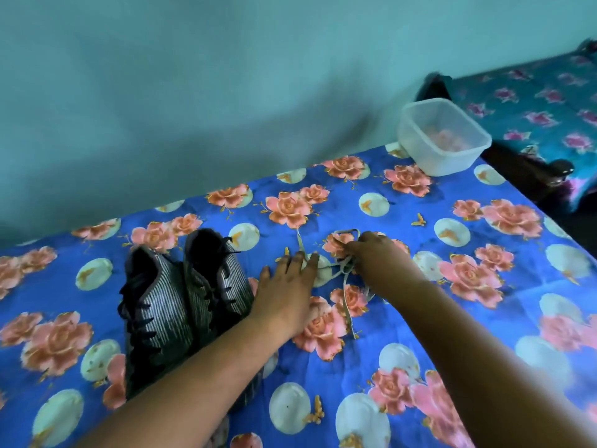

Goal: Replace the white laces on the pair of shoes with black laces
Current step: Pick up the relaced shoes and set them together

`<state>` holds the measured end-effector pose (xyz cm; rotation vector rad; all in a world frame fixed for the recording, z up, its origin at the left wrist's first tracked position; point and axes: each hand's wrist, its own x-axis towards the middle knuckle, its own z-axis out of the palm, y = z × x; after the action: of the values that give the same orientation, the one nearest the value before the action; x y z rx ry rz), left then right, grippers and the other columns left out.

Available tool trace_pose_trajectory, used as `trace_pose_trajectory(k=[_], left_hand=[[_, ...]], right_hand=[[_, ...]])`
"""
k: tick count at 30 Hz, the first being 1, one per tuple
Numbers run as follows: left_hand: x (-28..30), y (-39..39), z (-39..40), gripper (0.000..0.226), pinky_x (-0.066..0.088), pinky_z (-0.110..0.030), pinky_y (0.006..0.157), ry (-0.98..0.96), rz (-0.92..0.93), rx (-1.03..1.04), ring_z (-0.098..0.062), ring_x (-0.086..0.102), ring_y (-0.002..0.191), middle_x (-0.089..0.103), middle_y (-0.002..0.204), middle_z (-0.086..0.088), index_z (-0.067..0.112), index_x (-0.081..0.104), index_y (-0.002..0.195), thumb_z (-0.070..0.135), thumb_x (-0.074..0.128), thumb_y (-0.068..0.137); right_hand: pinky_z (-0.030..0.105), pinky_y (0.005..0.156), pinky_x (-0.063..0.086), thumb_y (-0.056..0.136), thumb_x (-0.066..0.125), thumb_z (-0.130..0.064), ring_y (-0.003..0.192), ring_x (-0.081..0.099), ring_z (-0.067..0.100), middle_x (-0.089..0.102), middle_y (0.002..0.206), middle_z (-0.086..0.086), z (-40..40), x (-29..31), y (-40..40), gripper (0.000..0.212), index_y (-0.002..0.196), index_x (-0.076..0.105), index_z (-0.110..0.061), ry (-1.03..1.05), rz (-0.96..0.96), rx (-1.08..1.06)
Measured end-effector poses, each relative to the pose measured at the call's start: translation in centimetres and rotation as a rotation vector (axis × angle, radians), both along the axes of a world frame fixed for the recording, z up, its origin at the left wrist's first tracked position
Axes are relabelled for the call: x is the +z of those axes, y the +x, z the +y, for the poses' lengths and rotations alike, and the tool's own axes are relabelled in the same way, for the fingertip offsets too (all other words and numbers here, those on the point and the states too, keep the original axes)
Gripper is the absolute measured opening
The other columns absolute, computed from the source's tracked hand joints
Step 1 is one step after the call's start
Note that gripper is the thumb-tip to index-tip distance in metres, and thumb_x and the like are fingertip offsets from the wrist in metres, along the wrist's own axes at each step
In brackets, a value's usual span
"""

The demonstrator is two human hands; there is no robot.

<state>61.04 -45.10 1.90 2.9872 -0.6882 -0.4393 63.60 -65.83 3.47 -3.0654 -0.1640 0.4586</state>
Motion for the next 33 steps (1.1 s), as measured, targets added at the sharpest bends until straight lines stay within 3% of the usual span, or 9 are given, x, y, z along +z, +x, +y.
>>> trace_pose_trajectory(k=[6, 11, 16, 23, 28, 33], left_hand=[[2.1, -1.1, 0.1, 0.094, 0.018, -0.059, 0.122, 0.058, 0.093, 0.035, -0.033, 0.008, 0.156, -0.001, 0.17, -0.013, 0.018, -0.002, 0.162, 0.061, 0.05, 0.097], [3.6, -3.6, 1.1, 0.102, 0.002, -0.06, 0.125, 0.138, 0.232, 0.085, -0.035, 0.006, 0.157, -0.009, 0.169, -0.018, 0.016, -0.003, 0.162, 0.055, 0.06, 0.093], [4.6, -4.9, 1.1, 0.091, -0.006, -0.055, 0.124, 0.108, 0.275, 0.089, -0.03, 0.003, 0.158, -0.005, 0.17, -0.013, 0.018, 0.003, 0.163, 0.053, 0.053, 0.096], [4.7, -5.7, 1.4, 0.092, -0.005, -0.057, 0.124, 0.103, 0.333, 0.058, -0.029, 0.007, 0.157, 0.001, 0.17, -0.014, 0.018, 0.007, 0.162, 0.047, 0.062, 0.094], [4.5, -6.9, 1.4, 0.094, -0.007, -0.059, 0.122, 0.161, 0.326, -0.012, -0.034, 0.007, 0.156, 0.003, 0.169, -0.016, 0.015, 0.008, 0.162, 0.042, 0.066, 0.093], [4.5, -7.1, 1.3, 0.089, -0.01, -0.061, 0.121, 0.171, 0.321, -0.021, -0.037, 0.006, 0.156, 0.001, 0.169, -0.018, 0.013, 0.008, 0.161, 0.038, 0.062, 0.095]], right_hand=[[0.033, 0.066, 0.039, 0.09, 0.056, -0.002, 0.103, 0.064, 0.033, 0.062, 0.109, 0.009, 1.1, 2.4, -3.5, 0.027, 0.112, 0.066, -0.014, 0.16, 0.0, -0.109], [0.037, 0.064, 0.051, 0.088, 0.057, -0.003, 0.079, 0.065, 0.034, 0.07, 0.086, 0.011, -0.1, 5.2, -5.5, 0.015, 0.09, 0.071, -0.01, 0.483, 0.017, -0.398], [0.033, 0.067, 0.054, 0.091, 0.067, -0.01, 0.081, 0.069, 0.025, 0.076, 0.091, 0.003, -1.8, 7.1, -6.3, 0.014, 0.101, 0.076, -0.015, 0.64, -0.017, -0.487], [0.021, 0.051, 0.035, 0.093, 0.068, -0.014, 0.064, 0.058, 0.014, 0.068, 0.081, -0.002, -1.7, 8.5, -6.8, 0.014, 0.105, 0.074, -0.014, 0.607, 0.007, -0.514], [0.018, 0.055, 0.037, 0.094, 0.068, -0.013, 0.071, 0.061, 0.014, 0.069, 0.084, -0.004, -0.5, 9.3, -7.7, 0.012, 0.104, 0.074, -0.015, 0.551, 0.042, -0.504], [0.026, 0.065, 0.044, 0.093, 0.069, -0.015, 0.081, 0.068, 0.022, 0.075, 0.091, 0.001, 0.1, 9.4, -8.2, 0.014, 0.106, 0.074, -0.016, 0.512, 0.063, -0.51]])
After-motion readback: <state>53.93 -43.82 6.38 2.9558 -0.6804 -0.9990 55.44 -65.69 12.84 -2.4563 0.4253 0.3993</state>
